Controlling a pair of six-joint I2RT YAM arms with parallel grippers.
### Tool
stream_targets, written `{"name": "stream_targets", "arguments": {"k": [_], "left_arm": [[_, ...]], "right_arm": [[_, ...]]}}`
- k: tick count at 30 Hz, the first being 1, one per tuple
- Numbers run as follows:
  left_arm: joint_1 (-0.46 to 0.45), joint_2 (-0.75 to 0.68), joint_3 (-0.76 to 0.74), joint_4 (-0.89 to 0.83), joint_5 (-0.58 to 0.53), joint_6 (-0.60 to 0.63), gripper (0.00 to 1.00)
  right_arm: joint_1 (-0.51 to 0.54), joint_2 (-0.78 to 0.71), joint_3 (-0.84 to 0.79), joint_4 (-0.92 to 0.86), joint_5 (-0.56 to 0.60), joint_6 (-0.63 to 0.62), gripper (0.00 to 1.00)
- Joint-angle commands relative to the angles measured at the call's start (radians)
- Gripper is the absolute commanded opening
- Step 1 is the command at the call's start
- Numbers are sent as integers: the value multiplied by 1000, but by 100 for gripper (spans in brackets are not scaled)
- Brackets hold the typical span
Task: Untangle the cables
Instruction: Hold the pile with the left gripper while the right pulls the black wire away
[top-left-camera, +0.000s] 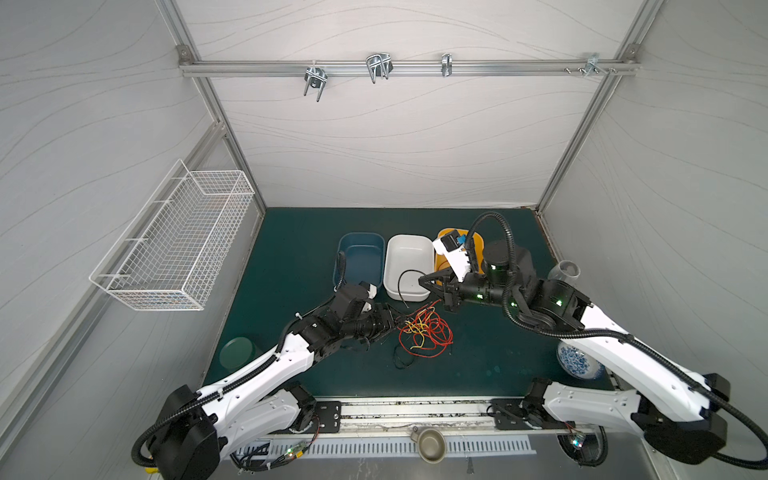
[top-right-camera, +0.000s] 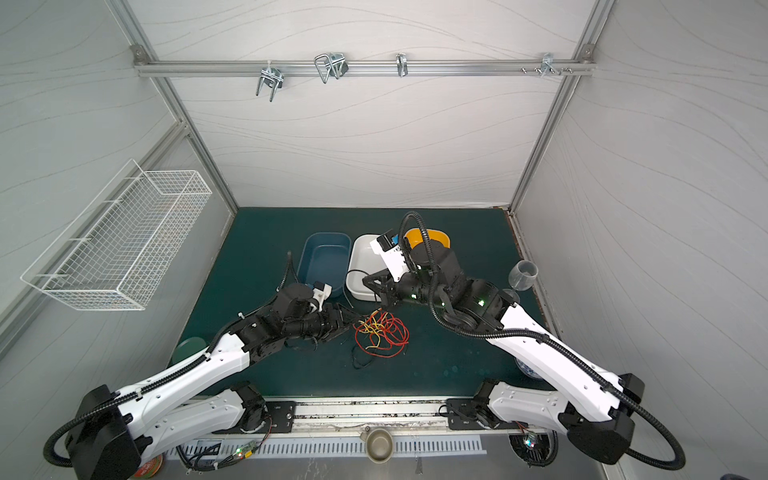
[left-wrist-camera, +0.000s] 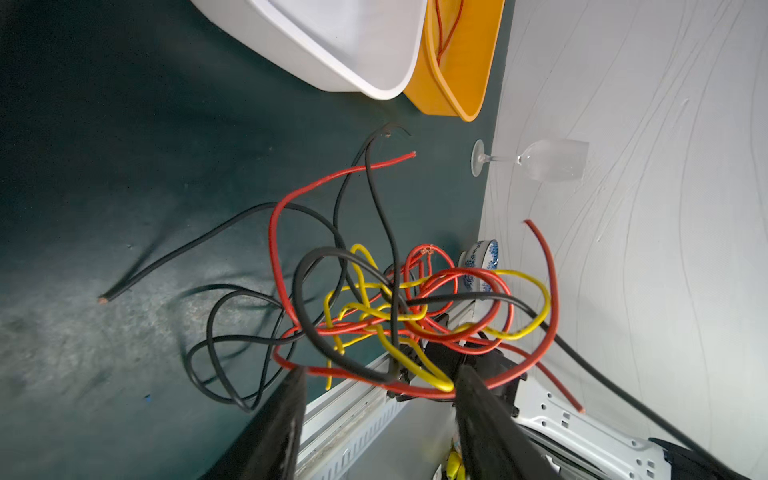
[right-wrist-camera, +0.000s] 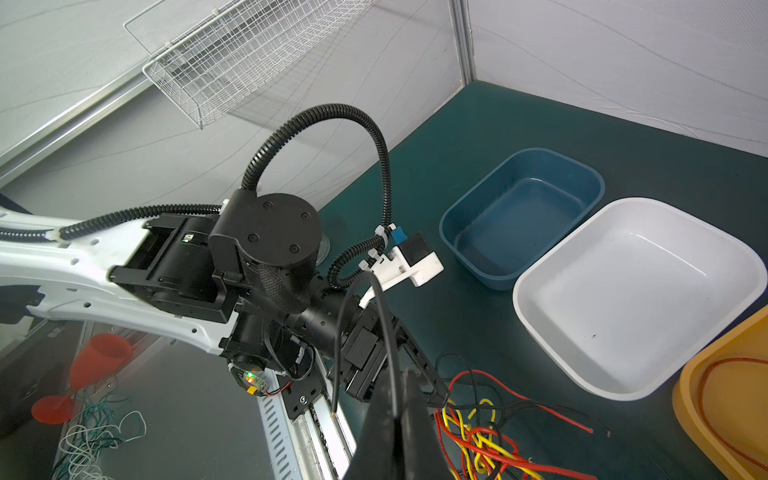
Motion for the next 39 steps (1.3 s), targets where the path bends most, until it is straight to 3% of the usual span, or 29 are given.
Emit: {"name": "stream_targets", "arguments": {"k": [1, 6, 14, 25, 35, 39], "left_arm": [[-2, 11, 6, 57, -12, -6, 50], [-3, 21, 3, 54, -16, 1, 39], [0, 28, -2, 51, -24, 9, 34], [11, 27, 9, 33, -25, 23, 18], [15, -35, 41, -46, -45, 49, 0], [15, -75, 76, -87, -47, 52, 0]], "right_arm": [[11, -26, -7, 51, -22, -17, 0], [20, -31, -13, 62, -32, -19, 0], [34, -37, -18, 72, -38, -27, 0], [49, -47, -34, 75, -35, -32, 0], [49, -73, -80, 76, -1, -25, 0], [49, -90, -132, 86, 28, -12, 0]]}}
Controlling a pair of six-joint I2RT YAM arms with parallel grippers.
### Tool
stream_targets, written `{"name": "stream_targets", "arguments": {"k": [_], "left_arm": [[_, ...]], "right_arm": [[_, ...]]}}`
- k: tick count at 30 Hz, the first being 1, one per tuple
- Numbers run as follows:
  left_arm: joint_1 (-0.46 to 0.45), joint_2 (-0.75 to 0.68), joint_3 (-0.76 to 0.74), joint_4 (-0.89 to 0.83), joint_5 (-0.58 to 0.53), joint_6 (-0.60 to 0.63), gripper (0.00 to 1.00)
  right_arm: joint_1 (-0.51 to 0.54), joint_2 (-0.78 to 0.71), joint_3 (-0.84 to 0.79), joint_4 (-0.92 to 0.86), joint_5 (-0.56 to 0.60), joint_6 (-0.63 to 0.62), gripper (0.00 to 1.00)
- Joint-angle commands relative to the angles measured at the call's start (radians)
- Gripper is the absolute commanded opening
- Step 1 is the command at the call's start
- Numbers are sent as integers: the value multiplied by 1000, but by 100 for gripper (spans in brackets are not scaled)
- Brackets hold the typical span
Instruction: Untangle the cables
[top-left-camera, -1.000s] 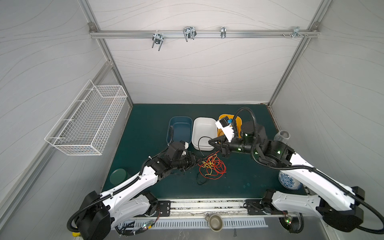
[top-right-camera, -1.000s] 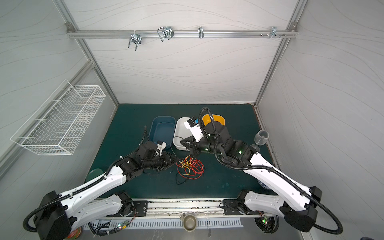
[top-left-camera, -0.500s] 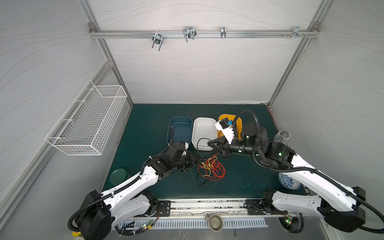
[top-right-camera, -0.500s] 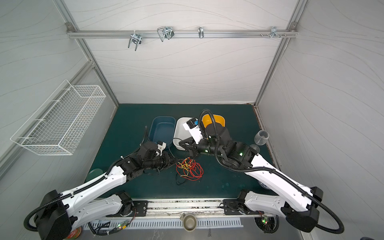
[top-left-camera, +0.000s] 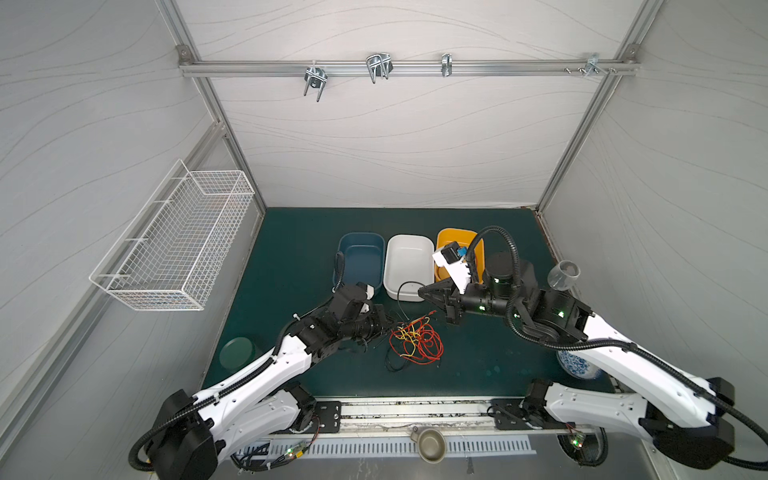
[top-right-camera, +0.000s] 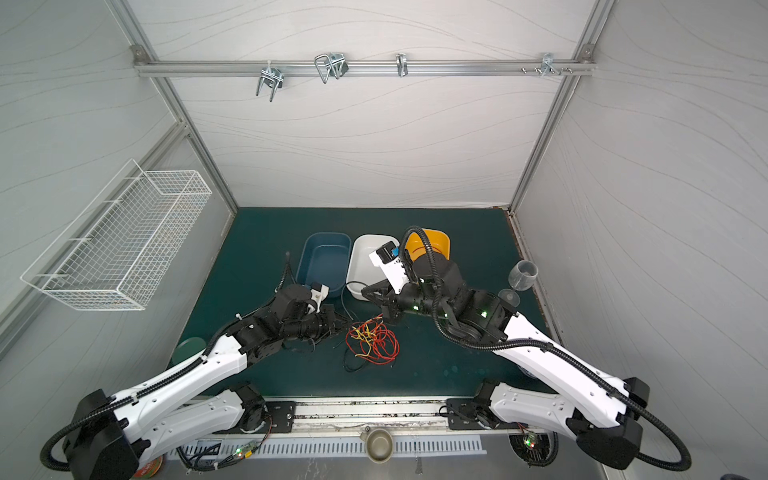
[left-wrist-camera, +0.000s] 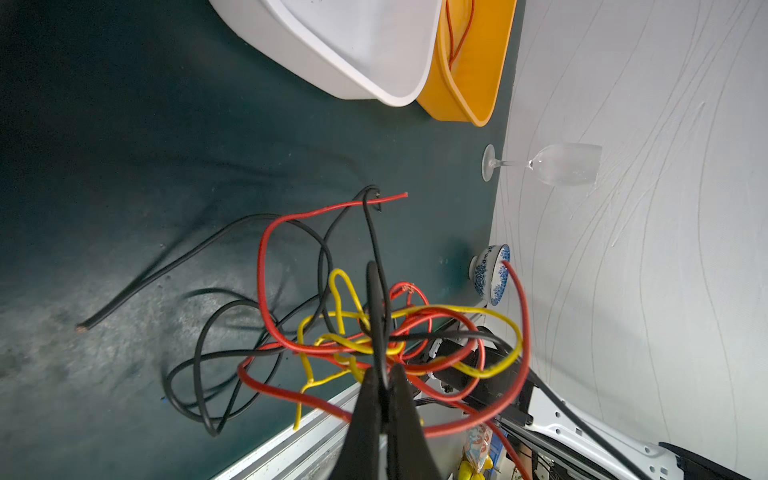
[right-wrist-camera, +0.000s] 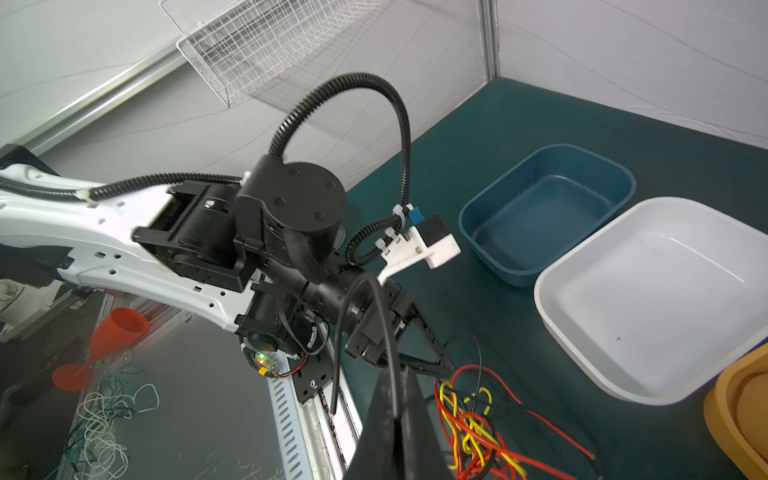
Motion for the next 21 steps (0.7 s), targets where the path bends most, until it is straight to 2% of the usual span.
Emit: {"name": "stream_targets", "arguments": {"k": [1, 11, 21], "left_arm": [[5, -43, 80, -34, -21, 21, 0], [5, -117, 211, -149, -19, 67, 0], [5, -150, 362, -215, -8, 94, 0]], "right_arm": [[7, -28, -42, 38, 37, -1, 0], [6, -53, -198, 67, 144, 44, 0], [4, 3, -304, 98, 225, 122, 0]]}}
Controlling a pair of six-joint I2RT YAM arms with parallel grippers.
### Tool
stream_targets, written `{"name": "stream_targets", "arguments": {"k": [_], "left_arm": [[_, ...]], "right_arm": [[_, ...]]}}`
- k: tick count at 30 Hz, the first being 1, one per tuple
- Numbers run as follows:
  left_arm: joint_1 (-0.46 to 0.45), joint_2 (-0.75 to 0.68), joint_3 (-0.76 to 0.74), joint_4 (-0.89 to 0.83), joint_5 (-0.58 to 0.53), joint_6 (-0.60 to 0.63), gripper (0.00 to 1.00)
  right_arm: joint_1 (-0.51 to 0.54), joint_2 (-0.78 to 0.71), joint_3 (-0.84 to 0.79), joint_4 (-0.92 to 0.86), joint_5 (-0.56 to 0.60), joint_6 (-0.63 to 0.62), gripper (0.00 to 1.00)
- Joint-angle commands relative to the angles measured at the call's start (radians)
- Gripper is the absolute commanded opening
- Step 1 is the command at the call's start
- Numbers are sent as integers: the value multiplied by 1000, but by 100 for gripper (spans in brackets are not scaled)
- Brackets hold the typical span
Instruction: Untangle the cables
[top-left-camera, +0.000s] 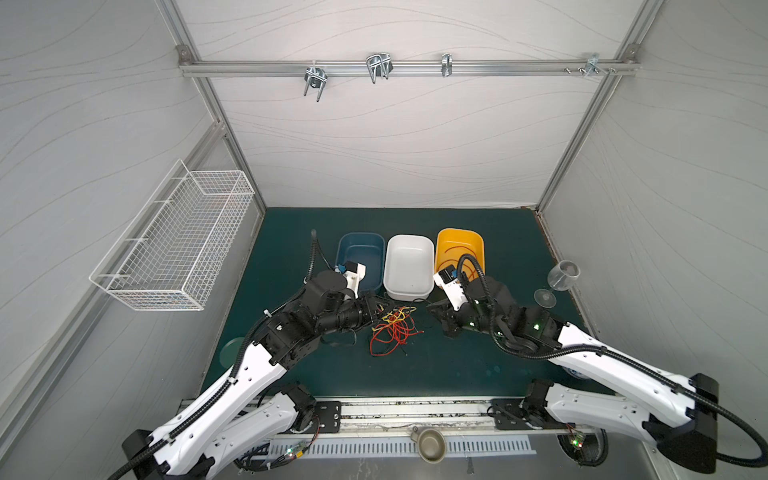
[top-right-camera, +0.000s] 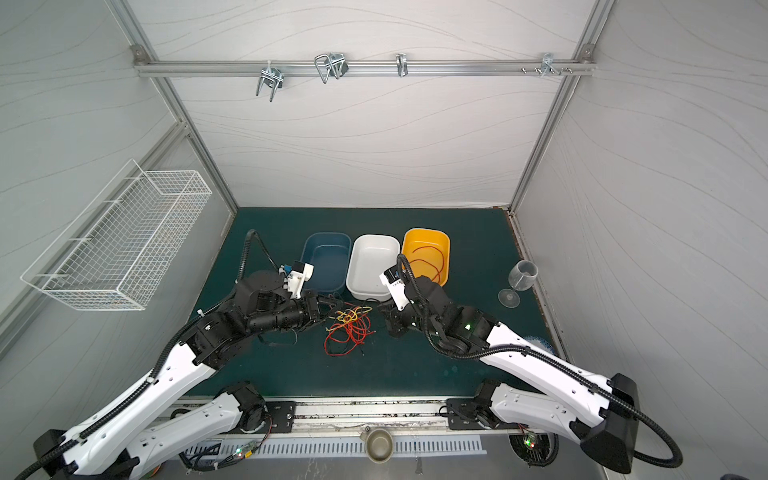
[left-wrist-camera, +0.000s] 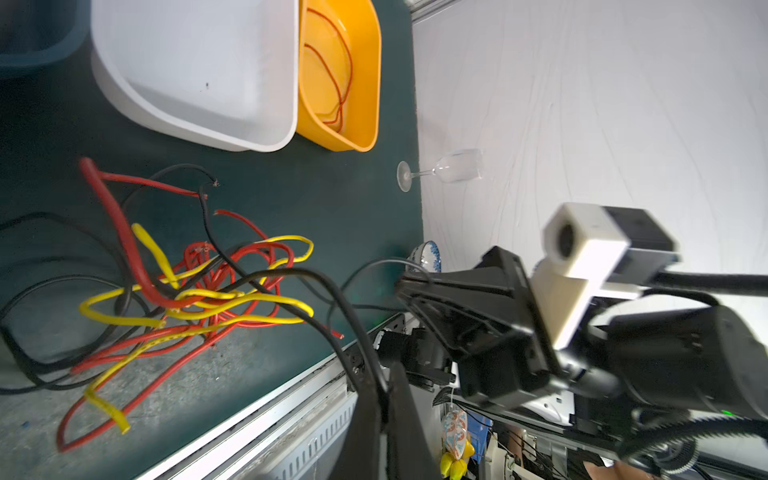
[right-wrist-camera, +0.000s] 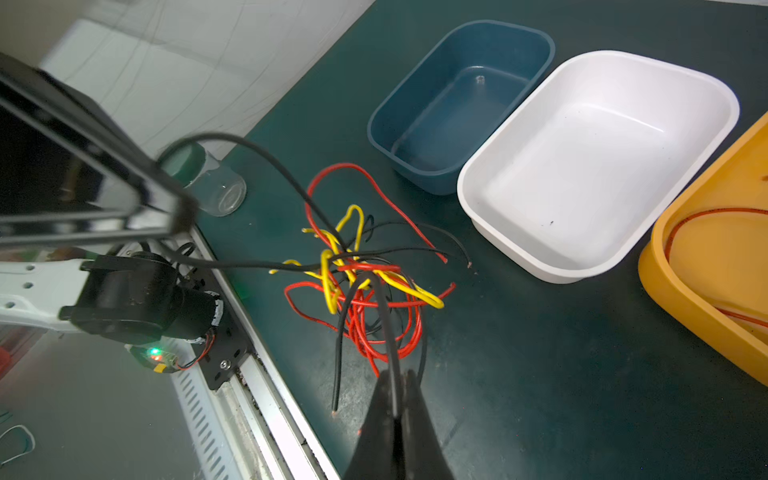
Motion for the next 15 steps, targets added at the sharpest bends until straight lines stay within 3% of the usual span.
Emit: {"name": "stream_targets", "arguments": {"k": [1, 7, 15], "left_arm": [[4, -20, 84, 5, 5, 22, 0], [3, -21, 118, 3, 12, 24, 0], [2, 6, 82, 52, 36, 6, 0]], "right_arm": [[2, 28, -26, 39, 40, 41, 0], [2, 33, -62, 67, 19, 46, 0], [5, -46, -121, 186, -96, 26, 50]]}}
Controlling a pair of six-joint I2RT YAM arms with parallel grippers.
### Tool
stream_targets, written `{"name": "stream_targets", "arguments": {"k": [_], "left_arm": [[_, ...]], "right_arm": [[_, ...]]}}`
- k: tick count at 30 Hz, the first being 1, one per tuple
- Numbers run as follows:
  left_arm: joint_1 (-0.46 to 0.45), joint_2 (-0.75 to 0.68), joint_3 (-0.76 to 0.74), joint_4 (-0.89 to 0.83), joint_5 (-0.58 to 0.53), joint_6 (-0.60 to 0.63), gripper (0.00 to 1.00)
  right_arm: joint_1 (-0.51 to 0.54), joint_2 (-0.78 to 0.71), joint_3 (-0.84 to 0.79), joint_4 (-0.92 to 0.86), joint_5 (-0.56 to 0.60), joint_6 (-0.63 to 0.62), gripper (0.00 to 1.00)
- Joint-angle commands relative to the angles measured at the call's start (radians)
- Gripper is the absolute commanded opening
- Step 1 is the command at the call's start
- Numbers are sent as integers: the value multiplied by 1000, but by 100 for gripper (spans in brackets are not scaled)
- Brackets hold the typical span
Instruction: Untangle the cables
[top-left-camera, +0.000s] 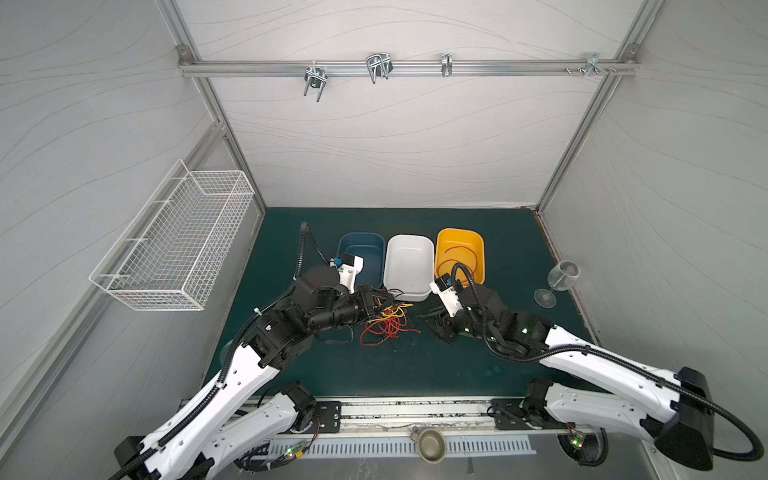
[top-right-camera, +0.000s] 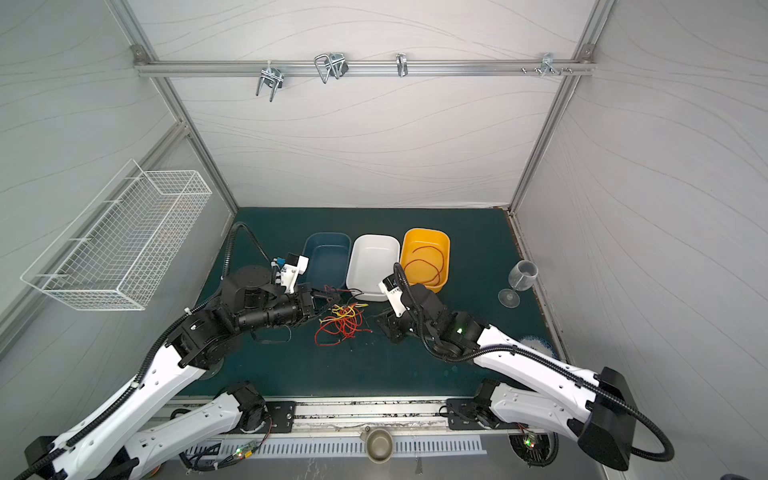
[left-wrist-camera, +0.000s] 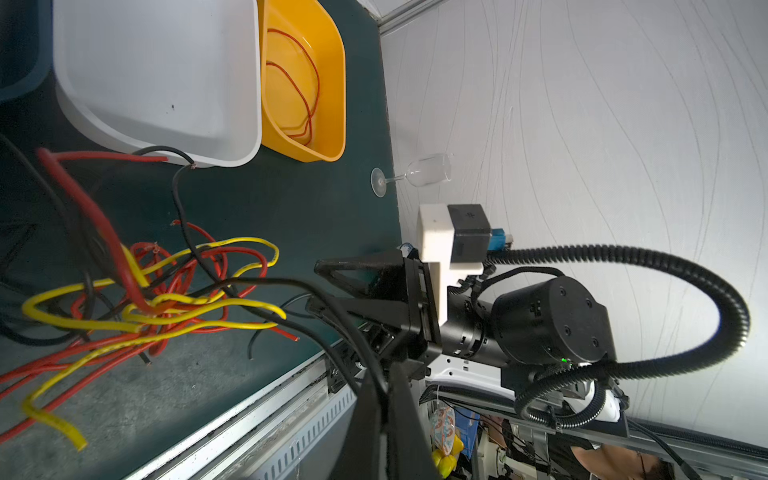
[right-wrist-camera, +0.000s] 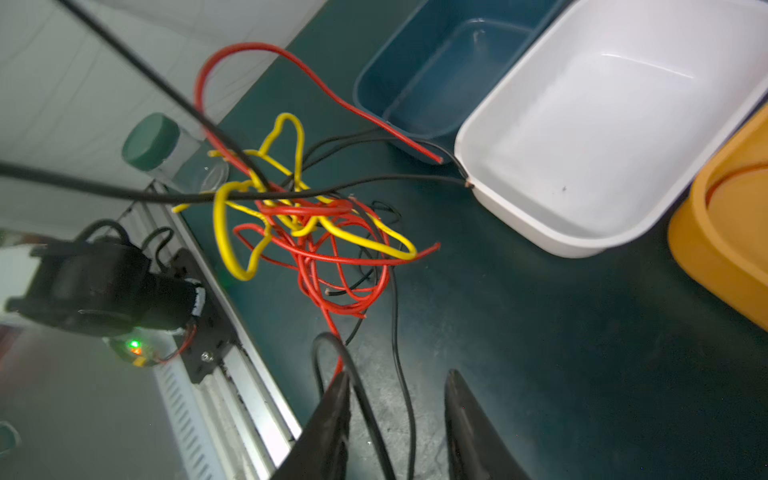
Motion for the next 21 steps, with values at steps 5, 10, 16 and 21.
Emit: {"name": "stream_targets", "arguments": {"k": [5, 10, 16, 21], "left_arm": [[-4, 21, -2, 107, 34, -13, 0], [-19, 44, -7, 129, 37, -27, 0], [-26, 48, -9, 143, 34, -37, 0], [-28, 43, -7, 146, 33, -40, 0]], "right_arm": [[10, -57, -28, 137, -74, -27, 67], [43, -28, -29, 192, -20, -66, 72], [122, 17, -25, 257, 135, -108, 72], [139, 68, -28, 285, 162, -121, 69]]}}
